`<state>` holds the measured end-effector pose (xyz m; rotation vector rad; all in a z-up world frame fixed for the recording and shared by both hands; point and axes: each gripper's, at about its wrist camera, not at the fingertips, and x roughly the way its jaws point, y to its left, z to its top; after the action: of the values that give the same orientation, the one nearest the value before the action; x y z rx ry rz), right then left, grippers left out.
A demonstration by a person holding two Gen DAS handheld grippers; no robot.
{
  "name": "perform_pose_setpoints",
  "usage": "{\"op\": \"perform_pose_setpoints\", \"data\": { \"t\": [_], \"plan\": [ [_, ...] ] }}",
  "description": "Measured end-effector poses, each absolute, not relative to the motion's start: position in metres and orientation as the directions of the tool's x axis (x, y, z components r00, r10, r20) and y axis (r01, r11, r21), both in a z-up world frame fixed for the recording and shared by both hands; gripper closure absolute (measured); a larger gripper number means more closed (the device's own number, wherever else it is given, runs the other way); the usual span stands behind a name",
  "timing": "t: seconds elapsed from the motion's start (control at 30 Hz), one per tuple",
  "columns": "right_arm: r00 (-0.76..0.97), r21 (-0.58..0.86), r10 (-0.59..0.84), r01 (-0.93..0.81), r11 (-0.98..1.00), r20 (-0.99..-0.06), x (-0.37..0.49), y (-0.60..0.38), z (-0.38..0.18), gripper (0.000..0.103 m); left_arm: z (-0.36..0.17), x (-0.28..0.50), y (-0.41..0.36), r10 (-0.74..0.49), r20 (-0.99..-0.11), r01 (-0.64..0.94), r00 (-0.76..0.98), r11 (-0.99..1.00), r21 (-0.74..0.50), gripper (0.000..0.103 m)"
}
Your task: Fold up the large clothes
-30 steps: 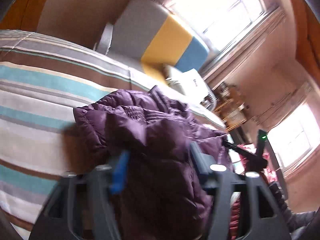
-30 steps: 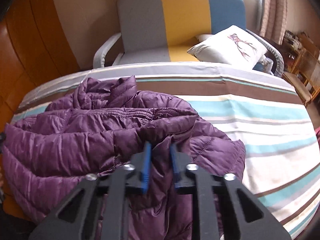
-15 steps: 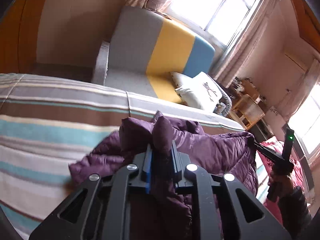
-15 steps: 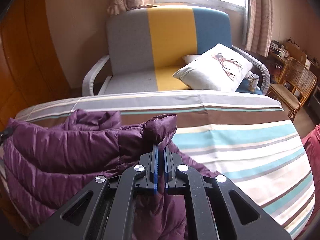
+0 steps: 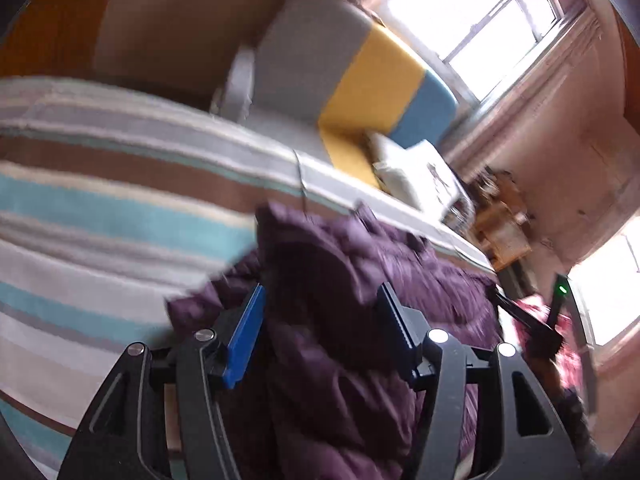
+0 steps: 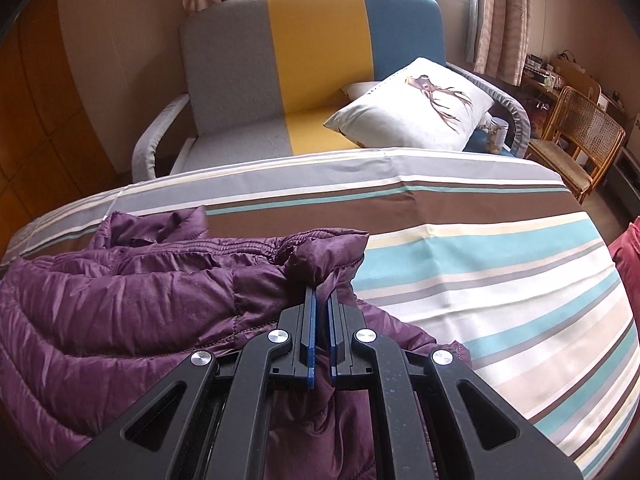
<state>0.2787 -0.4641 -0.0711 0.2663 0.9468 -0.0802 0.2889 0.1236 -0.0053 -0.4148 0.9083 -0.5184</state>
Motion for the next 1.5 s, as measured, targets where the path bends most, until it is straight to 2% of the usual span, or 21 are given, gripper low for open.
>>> {"op": "perform_pose_setpoints", "data": {
  "t": [0.07,0.1,0.13,0.17,0.23,0.3,0.53,0.8,1.1,1.27,1.33,1.37,1.4,1.43,1.47,1.5],
  "plan": [
    [0.583,0.188,0.046,0.186,0.964,-0.811,0.279,-0.462,-0.071,0.098,-0.012,0.288,0.118,-0.599,-0.632,0.256,0.491,0.793,-0.553,0.045],
    [0.584,0.186,0.043,0.186,0.965,-0.81,0.278,-0.462,-0.071,0.098,-0.014,0.288,0.115,-0.602,-0.634,0.263,0.486,0.792,-0.551,0.052],
    [0.586,0.183,0.04,0.186,0.965,-0.81,0.278,-0.462,-0.07,0.098,-0.016,0.288,0.111,-0.608,-0.633,0.27,0.479,0.788,-0.553,0.08],
    [0.588,0.183,0.039,0.188,0.965,-0.808,0.277,-0.462,-0.069,0.098,-0.016,0.289,0.106,-0.604,-0.637,0.28,0.479,0.793,-0.541,0.091],
    [0.601,0.19,0.038,0.192,0.963,-0.798,0.275,-0.465,-0.064,0.098,-0.01,0.285,0.101,-0.579,-0.632,0.295,0.515,0.812,-0.503,0.098],
    [0.618,0.195,0.036,0.193,0.962,-0.786,0.271,-0.467,-0.057,0.098,-0.001,0.283,0.099,-0.561,-0.62,0.3,0.549,0.824,-0.48,0.099],
    [0.657,0.208,0.012,0.221,0.953,-0.754,0.278,-0.467,-0.047,0.098,0.01,0.293,0.1,-0.464,-0.628,0.267,0.625,0.883,-0.386,0.1],
    [0.595,0.131,-0.05,0.258,0.957,-0.802,0.311,-0.454,-0.079,0.098,-0.022,0.323,0.088,-0.327,-0.724,0.168,0.607,0.944,-0.285,0.1],
    [0.497,0.06,-0.075,0.25,0.966,-0.864,0.331,-0.439,-0.132,0.098,-0.062,0.341,0.078,-0.278,-0.783,0.16,0.557,0.961,-0.227,0.1],
    [0.495,0.077,-0.061,0.253,0.964,-0.867,0.331,-0.442,-0.134,0.098,-0.069,0.342,0.077,-0.271,-0.78,0.154,0.564,0.963,-0.223,0.1],
    [0.491,0.091,-0.05,0.258,0.962,-0.87,0.332,-0.446,-0.132,0.097,-0.066,0.342,0.077,-0.256,-0.785,0.142,0.564,0.967,-0.213,0.096],
    [0.49,0.099,-0.044,0.261,0.96,-0.87,0.332,-0.448,-0.13,0.095,-0.063,0.341,0.079,-0.262,-0.785,0.137,0.561,0.965,-0.223,0.096],
    [0.492,0.107,-0.04,0.267,0.958,-0.87,0.331,-0.449,-0.127,0.088,-0.061,0.341,0.08,-0.256,-0.786,0.128,0.563,0.966,-0.223,0.089],
    [0.494,0.116,-0.035,0.271,0.956,-0.869,0.33,-0.45,-0.124,0.084,-0.057,0.339,0.082,-0.242,-0.787,0.108,0.568,0.97,-0.22,0.07],
    [0.506,0.137,-0.025,0.28,0.95,-0.862,0.327,-0.454,-0.118,0.07,-0.052,0.335,0.088,-0.25,-0.774,0.091,0.582,0.966,-0.243,0.063],
    [0.52,0.152,-0.021,0.287,0.946,-0.854,0.324,-0.457,-0.112,0.051,-0.048,0.332,0.092,-0.254,-0.764,0.082,0.593,0.963,-0.256,0.059]
  ]
}}
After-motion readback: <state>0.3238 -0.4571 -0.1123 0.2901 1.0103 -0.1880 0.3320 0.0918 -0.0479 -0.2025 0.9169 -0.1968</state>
